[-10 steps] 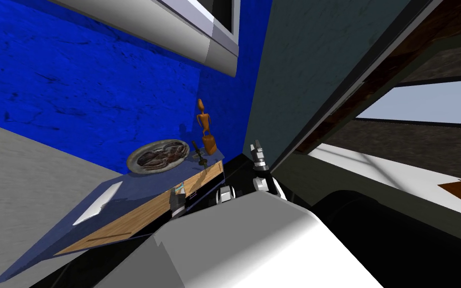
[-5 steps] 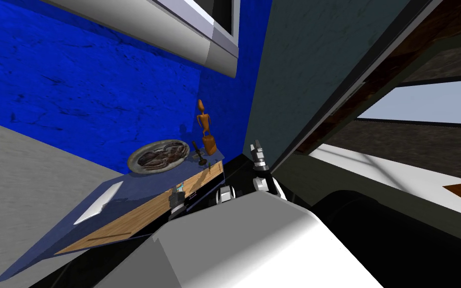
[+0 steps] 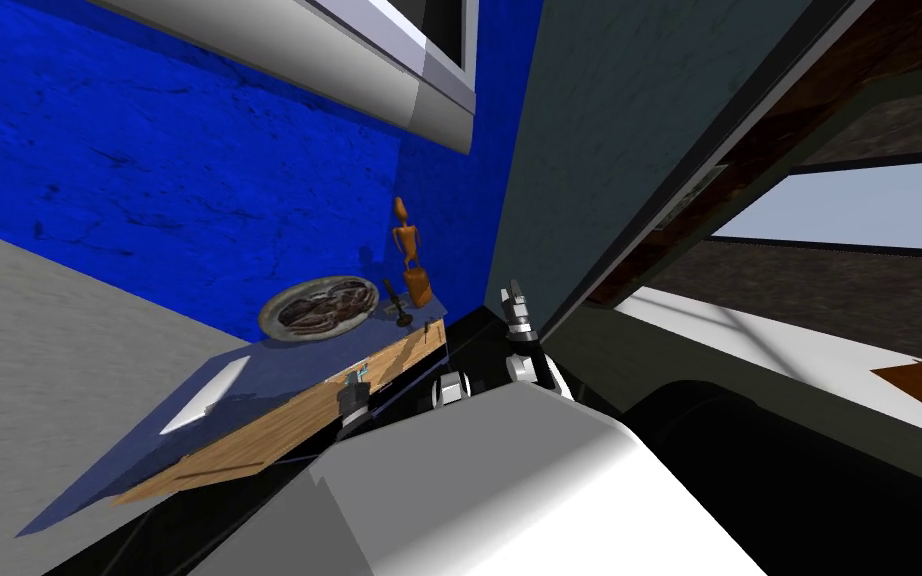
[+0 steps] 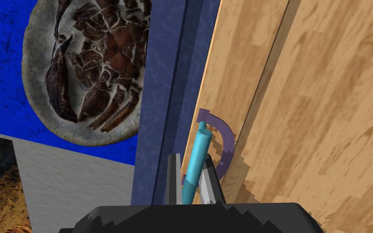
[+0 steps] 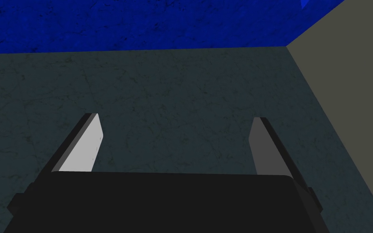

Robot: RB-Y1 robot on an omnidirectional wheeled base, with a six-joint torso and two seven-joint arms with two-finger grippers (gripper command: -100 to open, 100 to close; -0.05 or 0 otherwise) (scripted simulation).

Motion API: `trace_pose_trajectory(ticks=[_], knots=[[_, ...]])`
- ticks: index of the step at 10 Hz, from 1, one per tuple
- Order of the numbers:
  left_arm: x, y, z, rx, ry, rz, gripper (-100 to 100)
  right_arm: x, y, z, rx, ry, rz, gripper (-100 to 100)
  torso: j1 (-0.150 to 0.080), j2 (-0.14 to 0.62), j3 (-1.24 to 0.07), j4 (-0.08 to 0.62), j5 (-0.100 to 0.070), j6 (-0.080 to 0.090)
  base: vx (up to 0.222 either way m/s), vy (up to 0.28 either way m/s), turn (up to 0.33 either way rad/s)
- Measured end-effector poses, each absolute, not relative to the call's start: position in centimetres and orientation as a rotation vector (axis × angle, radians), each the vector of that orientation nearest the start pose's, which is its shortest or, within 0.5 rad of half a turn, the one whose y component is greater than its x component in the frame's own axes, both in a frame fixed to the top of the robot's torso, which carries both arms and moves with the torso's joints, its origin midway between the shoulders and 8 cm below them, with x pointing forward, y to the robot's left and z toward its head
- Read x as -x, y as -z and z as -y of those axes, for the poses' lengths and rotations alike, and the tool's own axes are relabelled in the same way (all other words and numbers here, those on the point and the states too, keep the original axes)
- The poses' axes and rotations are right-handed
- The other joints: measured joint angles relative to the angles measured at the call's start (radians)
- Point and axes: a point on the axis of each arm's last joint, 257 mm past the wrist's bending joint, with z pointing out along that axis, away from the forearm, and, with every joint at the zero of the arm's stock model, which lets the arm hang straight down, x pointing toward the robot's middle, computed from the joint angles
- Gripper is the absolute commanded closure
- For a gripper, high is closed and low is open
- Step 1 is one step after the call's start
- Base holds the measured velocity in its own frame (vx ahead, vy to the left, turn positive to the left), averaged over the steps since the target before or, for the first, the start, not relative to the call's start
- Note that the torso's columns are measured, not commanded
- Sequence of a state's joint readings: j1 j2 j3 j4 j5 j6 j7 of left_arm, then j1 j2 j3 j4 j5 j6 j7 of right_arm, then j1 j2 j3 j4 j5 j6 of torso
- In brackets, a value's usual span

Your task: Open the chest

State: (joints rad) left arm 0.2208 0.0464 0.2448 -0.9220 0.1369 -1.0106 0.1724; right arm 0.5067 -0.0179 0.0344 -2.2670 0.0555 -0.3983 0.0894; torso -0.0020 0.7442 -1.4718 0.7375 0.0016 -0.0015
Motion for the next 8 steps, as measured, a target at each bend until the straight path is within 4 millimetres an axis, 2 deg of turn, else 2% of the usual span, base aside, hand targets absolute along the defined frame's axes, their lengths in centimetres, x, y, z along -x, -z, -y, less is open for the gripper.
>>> trace_pose_trajectory(ticks=[2, 3, 7, 8], knots=[[-34.46, 35.97, -40.97, 1.311, 1.092, -0.722, 100, -36.46, 0.49, 26.48, -0.672, -1.187, -0.767, 0, 0.000, -0.002, -0.002, 0.001, -0.001, 0.001, -0.200, -0.129, 0.041], [-34.69, 35.99, -41.24, 1.317, 1.089, -0.728, 100, -36.46, 0.49, 26.48, -0.672, -1.187, -0.767, 0, -0.001, -0.004, -0.003, 0.001, -0.002, 0.002, -0.086, -0.061, 0.021], [-34.38, 36.02, -41.35, 1.321, 1.089, -0.734, 100, -36.45, 0.49, 26.48, -0.672, -1.187, -0.767, 0, 0.000, -0.003, -0.002, 0.001, -0.001, 0.002, -0.155, -0.069, 0.014], [-34.33, 36.04, -41.22, 1.322, 1.093, -0.736, -100, -36.45, 0.49, 26.48, -0.672, -1.187, -0.767, 0, 0.001, -0.003, -0.002, 0.002, -0.002, 0.002, -0.103, -0.038, 0.020]])
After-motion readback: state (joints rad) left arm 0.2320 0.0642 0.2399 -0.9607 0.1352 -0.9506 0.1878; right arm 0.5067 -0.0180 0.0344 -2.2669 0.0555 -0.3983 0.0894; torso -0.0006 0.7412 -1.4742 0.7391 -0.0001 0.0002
